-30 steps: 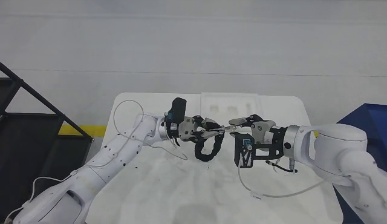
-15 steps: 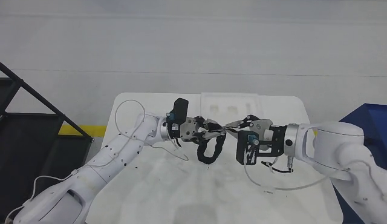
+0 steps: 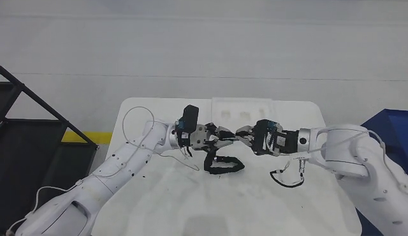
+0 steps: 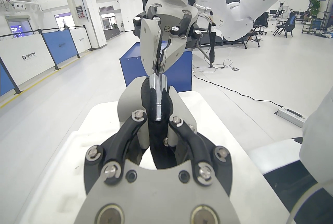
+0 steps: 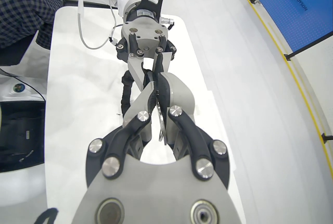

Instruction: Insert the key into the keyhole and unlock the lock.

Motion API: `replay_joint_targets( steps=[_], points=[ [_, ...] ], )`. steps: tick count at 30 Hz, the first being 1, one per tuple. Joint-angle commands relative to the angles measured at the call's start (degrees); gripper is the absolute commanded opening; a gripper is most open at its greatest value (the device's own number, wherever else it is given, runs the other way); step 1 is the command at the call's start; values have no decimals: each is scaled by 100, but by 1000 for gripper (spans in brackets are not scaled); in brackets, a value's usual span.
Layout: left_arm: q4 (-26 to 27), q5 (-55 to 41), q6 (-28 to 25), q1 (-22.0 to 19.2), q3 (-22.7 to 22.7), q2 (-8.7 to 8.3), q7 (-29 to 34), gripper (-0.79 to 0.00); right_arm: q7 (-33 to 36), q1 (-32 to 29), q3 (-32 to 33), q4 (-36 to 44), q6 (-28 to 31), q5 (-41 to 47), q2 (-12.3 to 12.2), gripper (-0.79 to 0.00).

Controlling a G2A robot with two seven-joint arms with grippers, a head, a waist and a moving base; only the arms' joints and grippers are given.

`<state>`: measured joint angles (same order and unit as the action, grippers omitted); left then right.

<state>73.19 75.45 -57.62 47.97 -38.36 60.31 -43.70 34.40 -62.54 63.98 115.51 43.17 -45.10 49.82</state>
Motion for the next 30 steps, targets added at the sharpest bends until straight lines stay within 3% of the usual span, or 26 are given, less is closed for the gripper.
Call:
replay_joint_targets(
  steps=[1,2,14,22,30],
  points=[
    [-19,78,-18,5,-18,6,35,-785,29,13,-17,-16,-83,149,7,-511],
    [-26,109,-26,9,-30,7,63,-785,60,21,-20,-21,-108,202,9,0],
    [-148,412,-38,95,11,-138,1183,-785,233,-106,197,-196,-183,793,-32,0],
    [-109,-163,-38,-162,1041,-262,2166,-785,289,-335,467,-272,-218,1113,-85,0],
    [-400,-806,-38,-443,2038,-141,2891,-785,307,-493,686,-341,-109,1323,-130,0]
  ],
)
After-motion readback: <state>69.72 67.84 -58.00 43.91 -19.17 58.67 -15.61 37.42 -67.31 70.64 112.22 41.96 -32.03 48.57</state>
